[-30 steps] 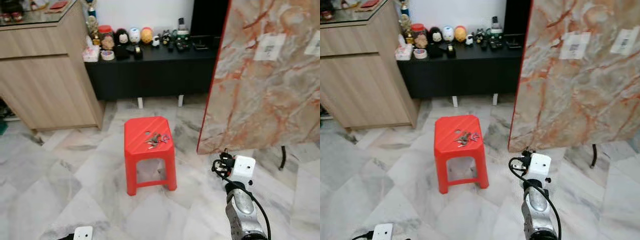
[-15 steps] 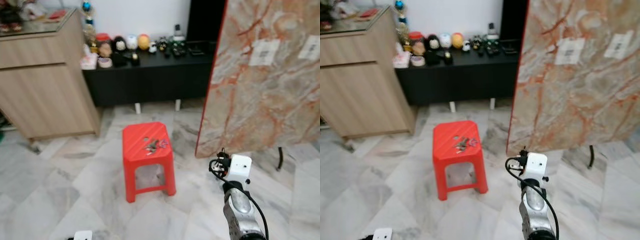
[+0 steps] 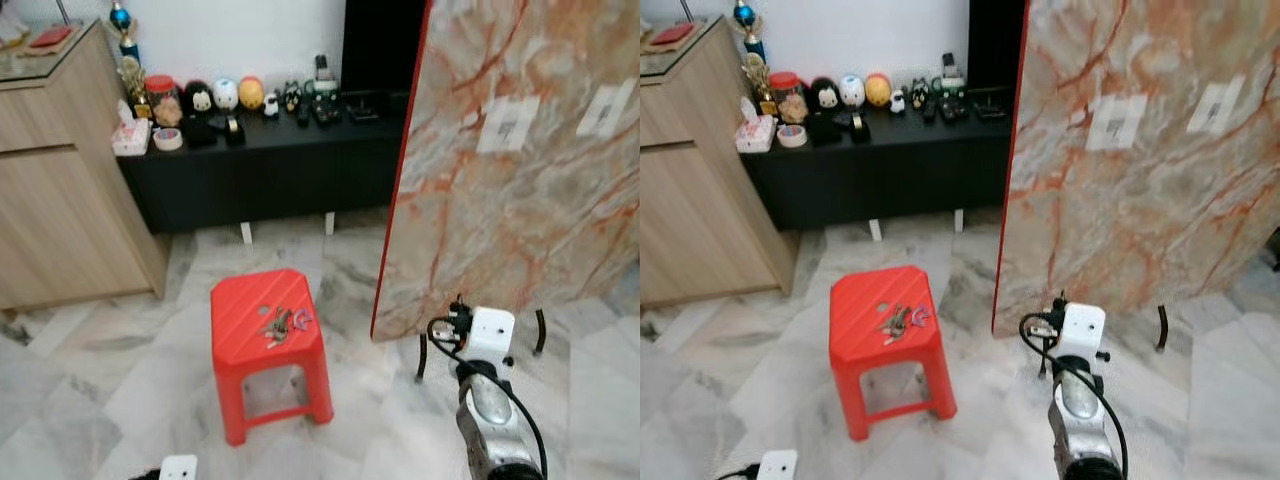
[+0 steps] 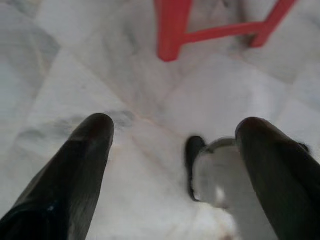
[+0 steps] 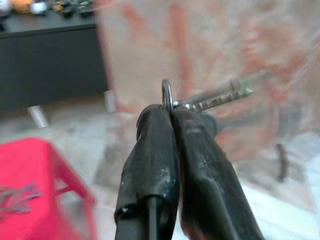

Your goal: Hang keys on a hook

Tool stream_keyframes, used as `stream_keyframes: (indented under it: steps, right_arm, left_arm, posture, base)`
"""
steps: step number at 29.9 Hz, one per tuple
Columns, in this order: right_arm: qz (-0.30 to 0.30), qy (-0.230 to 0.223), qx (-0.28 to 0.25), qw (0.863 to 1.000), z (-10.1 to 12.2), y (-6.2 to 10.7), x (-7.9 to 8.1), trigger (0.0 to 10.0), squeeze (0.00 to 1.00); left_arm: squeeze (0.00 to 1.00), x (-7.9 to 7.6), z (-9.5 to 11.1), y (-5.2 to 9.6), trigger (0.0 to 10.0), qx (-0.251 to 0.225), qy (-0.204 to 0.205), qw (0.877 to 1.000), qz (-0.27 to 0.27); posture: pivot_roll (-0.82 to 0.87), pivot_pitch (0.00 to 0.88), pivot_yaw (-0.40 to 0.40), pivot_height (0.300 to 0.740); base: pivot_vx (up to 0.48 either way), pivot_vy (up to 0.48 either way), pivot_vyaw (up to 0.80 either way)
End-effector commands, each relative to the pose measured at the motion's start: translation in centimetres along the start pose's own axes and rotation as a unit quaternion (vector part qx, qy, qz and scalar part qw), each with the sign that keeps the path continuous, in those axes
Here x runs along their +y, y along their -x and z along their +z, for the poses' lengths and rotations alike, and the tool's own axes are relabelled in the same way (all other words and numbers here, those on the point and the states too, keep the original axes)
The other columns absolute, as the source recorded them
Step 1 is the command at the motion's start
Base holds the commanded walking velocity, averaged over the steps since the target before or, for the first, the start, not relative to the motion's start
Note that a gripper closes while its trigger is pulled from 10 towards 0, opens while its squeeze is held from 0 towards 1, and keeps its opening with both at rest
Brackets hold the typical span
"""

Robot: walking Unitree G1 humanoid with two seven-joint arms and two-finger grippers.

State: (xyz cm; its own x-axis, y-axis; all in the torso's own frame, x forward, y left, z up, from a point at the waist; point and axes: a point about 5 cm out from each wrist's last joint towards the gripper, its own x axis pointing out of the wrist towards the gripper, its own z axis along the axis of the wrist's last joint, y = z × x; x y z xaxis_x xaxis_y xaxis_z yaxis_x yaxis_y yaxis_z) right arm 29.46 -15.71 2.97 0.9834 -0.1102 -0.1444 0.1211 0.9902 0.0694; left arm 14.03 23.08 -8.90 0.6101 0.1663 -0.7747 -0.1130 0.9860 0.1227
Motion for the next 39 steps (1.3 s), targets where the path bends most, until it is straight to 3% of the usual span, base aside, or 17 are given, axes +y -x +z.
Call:
stream_keyframes:
  steps: [1,4,39]
  right_arm:
    - [-0.01,0.006,-0.004,1.0,0.17,-0.07,-0.96,10.0,0.0]
    - [-0.01,0.006,-0.004,1.0,0.17,-0.07,-0.98,10.0,0.0]
    - [-0.03,0.009,-0.015,0.999,0.45,-0.1,-1.42,10.0,0.0]
  left_arm:
    - [0.0,-0.57,-0.07,-0.03,10.0,0.002,-0.001,1.0,-0.007]
    - [0.0,-0.68,-0.03,-0.04,10.0,0.001,-0.002,1.0,-0.007]
    - [0.0,-0.92,0.11,-0.1,10.0,-0.001,0.0,1.0,-0.005]
  posture:
    - [0.01,0.003,-0.007,0.74]
    - [0.01,0.002,-0.009,0.74]
    - [0.01,0.018,-0.01,0.74]
  base:
    - [0.266,0.0,-0.79]
    - [0.266,0.0,-0.79]
    - [0.255,0.0,0.0]
